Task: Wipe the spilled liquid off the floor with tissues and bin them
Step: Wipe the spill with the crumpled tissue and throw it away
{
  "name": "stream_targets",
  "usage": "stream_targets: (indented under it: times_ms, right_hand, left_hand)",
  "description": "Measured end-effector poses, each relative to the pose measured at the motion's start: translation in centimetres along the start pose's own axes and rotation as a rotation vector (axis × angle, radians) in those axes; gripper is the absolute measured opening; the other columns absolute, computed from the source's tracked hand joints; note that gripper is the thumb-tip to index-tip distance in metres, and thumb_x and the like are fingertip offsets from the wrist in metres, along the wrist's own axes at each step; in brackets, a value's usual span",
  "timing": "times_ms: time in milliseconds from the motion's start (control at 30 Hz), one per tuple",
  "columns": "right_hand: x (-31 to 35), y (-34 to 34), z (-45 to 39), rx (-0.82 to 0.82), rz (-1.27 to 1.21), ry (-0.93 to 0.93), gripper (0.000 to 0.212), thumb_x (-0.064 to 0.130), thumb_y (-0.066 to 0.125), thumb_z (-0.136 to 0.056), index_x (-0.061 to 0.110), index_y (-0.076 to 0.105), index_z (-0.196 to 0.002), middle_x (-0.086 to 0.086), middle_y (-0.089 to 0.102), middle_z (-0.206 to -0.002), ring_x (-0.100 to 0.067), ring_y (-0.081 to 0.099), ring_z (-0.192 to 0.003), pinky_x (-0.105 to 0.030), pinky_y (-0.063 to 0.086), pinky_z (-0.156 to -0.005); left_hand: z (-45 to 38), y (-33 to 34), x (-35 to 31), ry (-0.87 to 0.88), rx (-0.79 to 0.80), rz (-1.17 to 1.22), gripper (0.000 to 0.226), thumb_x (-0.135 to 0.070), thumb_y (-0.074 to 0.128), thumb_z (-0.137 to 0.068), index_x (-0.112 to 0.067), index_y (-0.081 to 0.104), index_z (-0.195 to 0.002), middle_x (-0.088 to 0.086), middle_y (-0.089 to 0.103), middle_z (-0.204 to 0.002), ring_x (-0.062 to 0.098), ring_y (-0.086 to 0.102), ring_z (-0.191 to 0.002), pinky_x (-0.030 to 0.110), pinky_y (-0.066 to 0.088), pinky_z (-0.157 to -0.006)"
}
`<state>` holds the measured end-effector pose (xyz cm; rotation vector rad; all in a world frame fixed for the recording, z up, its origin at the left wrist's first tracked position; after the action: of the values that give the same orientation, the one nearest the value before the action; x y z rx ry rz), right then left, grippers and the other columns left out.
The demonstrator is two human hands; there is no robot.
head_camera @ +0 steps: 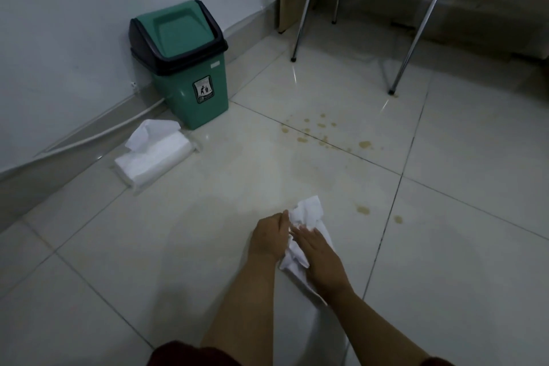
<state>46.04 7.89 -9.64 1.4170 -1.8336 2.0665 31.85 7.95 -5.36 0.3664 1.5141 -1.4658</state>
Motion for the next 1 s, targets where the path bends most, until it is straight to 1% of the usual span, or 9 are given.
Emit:
stream_targets:
  times_ms: [100, 167, 200, 267, 333, 433, 533, 633, 1000]
  right_hand:
    - [-1.8, -1.5, -0.9, -0.029, 0.101, 0.098, 0.043, 0.018, 0.049, -0.097, 0.018, 0.045, -0.140, 0.000, 0.045, -0.145, -0.019, 0.040, -0.135, -0.028, 0.017, -0.119]
    - [-3.2, -2.6, -1.6, -0.043, 0.149, 0.200, 0.047, 0.018, 0.053, -0.094, 0.022, 0.044, -0.140, -0.002, 0.046, -0.138, -0.021, 0.040, -0.129, -0.037, 0.030, -0.115]
    - [-3.6, -2.9, -1.7, -0.027, 0.198, 0.228, 0.049, 0.017, 0.053, -0.093, 0.023, 0.042, -0.141, -0.004, 0.044, -0.140, -0.024, 0.037, -0.132, -0.039, 0.028, -0.116]
    - [-3.8, -2.6, -1.7, -0.006, 0.257, 0.253, 0.053, 0.021, 0.047, -0.096, 0.025, 0.033, -0.147, -0.004, 0.030, -0.153, -0.026, 0.021, -0.144, -0.037, 0.008, -0.122]
    - [-3.0, -1.7, -1.2, -0.028, 0.224, 0.277, 0.056, 0.042, 0.034, -0.100, 0.026, 0.020, -0.152, 0.004, 0.011, -0.160, -0.016, 0.003, -0.149, -0.030, -0.007, -0.121]
    - [-0.6, 0.0, -0.2, -0.037, 0.152, 0.244, 0.061, 0.058, 0.012, -0.098, 0.027, 0.014, -0.150, 0.011, 0.007, -0.155, -0.012, 0.004, -0.148, -0.024, -0.009, -0.120]
    - [0.3, 0.4, 0.6, -0.032, 0.121, 0.144, 0.050, 0.044, 0.021, -0.102, 0.021, 0.030, -0.145, 0.007, 0.025, -0.151, -0.016, 0.024, -0.145, -0.026, 0.004, -0.121]
    - [-1.6, -0.6, 0.6, -0.089, 0.024, 0.278, 0.041, 0.031, 0.032, -0.103, 0.033, 0.036, -0.145, 0.018, 0.027, -0.151, -0.004, 0.018, -0.142, -0.028, 0.009, -0.119]
    - [-4.1, -0.7, -5.9, -0.124, 0.206, 0.422, 0.055, 0.014, 0.024, -0.103, 0.013, -0.002, -0.152, -0.005, -0.003, -0.161, -0.014, -0.004, -0.149, -0.019, -0.018, -0.113]
  left_hand:
    - [-0.1, 0.8, -0.3, -0.036, 0.062, 0.133, 0.038, -0.028, 0.040, -0.101, -0.002, 0.067, -0.095, 0.016, 0.071, -0.099, 0.028, 0.066, -0.094, 0.035, 0.052, -0.086]
    - [-0.4, 1.0, -0.5, -0.041, 0.073, 0.176, 0.036, -0.026, 0.041, -0.100, -0.003, 0.067, -0.094, 0.016, 0.072, -0.096, 0.029, 0.066, -0.093, 0.037, 0.052, -0.088]
    - [-0.5, 1.0, -0.6, -0.041, 0.065, 0.183, 0.036, -0.026, 0.041, -0.100, -0.004, 0.068, -0.091, 0.015, 0.072, -0.093, 0.029, 0.066, -0.092, 0.037, 0.051, -0.088]
    - [-0.8, 1.0, -0.6, -0.055, 0.041, 0.201, 0.036, -0.027, 0.040, -0.101, -0.007, 0.067, -0.088, 0.014, 0.072, -0.089, 0.028, 0.066, -0.089, 0.034, 0.051, -0.085]
    - [-1.0, 0.9, -0.4, -0.068, 0.020, 0.205, 0.036, -0.027, 0.040, -0.101, -0.007, 0.067, -0.088, 0.014, 0.071, -0.090, 0.028, 0.066, -0.088, 0.032, 0.050, -0.083]
    - [-1.0, 1.2, -0.5, -0.049, -0.015, 0.173, 0.034, -0.021, 0.040, -0.100, -0.005, 0.067, -0.090, 0.015, 0.071, -0.095, 0.029, 0.065, -0.090, 0.032, 0.050, -0.083]
    - [-1.1, 1.5, -1.4, -0.016, -0.040, 0.151, 0.035, -0.017, 0.037, -0.101, -0.004, 0.067, -0.089, 0.014, 0.071, -0.092, 0.027, 0.065, -0.089, 0.034, 0.051, -0.084]
    - [-1.2, 1.9, -2.0, 0.013, -0.035, 0.139, 0.034, -0.015, 0.037, -0.100, -0.004, 0.067, -0.089, 0.014, 0.069, -0.095, 0.027, 0.063, -0.092, 0.036, 0.050, -0.086]
    - [-2.3, 0.1, -0.3, 0.005, -0.118, 0.121, 0.030, -0.013, 0.038, -0.099, -0.006, 0.065, -0.090, 0.012, 0.068, -0.096, 0.025, 0.062, -0.093, 0.035, 0.050, -0.084]
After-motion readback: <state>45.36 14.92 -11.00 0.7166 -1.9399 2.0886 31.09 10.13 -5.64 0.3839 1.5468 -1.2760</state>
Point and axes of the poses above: each hand's wrist, its own z-axis away from the middle knuckle, its own y-axis out of the palm, x = y × z, the point moved 4 cm from there along -z, towards the middle knuckle
